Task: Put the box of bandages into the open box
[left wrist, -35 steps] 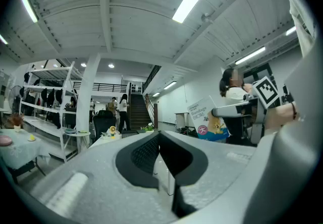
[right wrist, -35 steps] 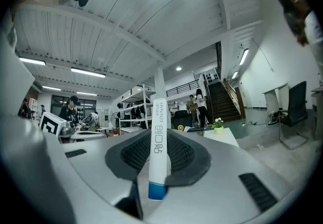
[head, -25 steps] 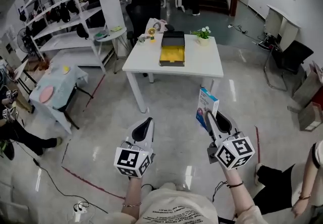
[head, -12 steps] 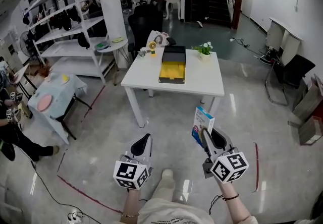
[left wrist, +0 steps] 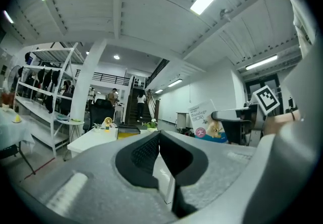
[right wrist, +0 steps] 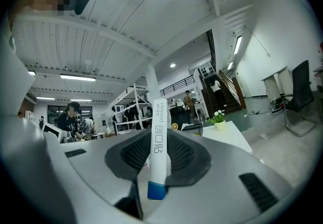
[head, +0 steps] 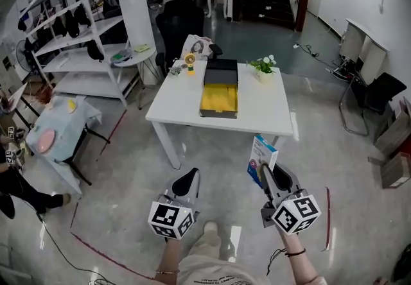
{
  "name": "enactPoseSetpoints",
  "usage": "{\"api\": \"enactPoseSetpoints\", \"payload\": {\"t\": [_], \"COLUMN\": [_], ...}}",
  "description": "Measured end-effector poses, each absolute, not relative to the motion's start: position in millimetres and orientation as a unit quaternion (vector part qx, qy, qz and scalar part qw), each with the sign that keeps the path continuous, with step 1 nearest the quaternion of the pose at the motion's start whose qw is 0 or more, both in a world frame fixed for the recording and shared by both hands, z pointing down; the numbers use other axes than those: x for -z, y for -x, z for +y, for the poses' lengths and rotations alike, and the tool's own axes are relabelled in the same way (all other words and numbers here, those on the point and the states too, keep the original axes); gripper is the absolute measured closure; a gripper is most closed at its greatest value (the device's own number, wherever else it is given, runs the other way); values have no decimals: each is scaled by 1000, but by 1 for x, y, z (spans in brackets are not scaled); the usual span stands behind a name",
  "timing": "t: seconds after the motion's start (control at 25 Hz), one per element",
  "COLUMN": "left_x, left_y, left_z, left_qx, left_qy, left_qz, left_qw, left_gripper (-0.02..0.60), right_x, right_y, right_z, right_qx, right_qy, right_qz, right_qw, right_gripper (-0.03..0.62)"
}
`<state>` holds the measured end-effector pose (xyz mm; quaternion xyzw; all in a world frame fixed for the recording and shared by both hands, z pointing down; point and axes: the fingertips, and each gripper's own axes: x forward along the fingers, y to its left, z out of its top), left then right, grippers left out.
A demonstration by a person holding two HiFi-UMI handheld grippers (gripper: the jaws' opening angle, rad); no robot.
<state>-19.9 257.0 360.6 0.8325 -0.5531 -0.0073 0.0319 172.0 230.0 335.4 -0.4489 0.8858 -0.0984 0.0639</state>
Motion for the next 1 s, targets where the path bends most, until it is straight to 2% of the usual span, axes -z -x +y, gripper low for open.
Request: {"api": "enactPoseSetpoints", "payload": {"t": [0.52,1.0], "left_x": [-374,-385], "left_y": [68,76], "left_z": [108,56], "left_qx": [-3,-10], "left_qy": [-844,-854], "left_qz": [-533,-517], "left_qw": [56,66], "left_gripper": [560,559], "right_x": [-354,-365], "right_y": [-125,-134], "right_z": [96,45], "right_qx": [130,143], "right_qy": [465,516], "right_qz": [874,842], "right_qw": [50,57], "right_gripper": [502,502]}}
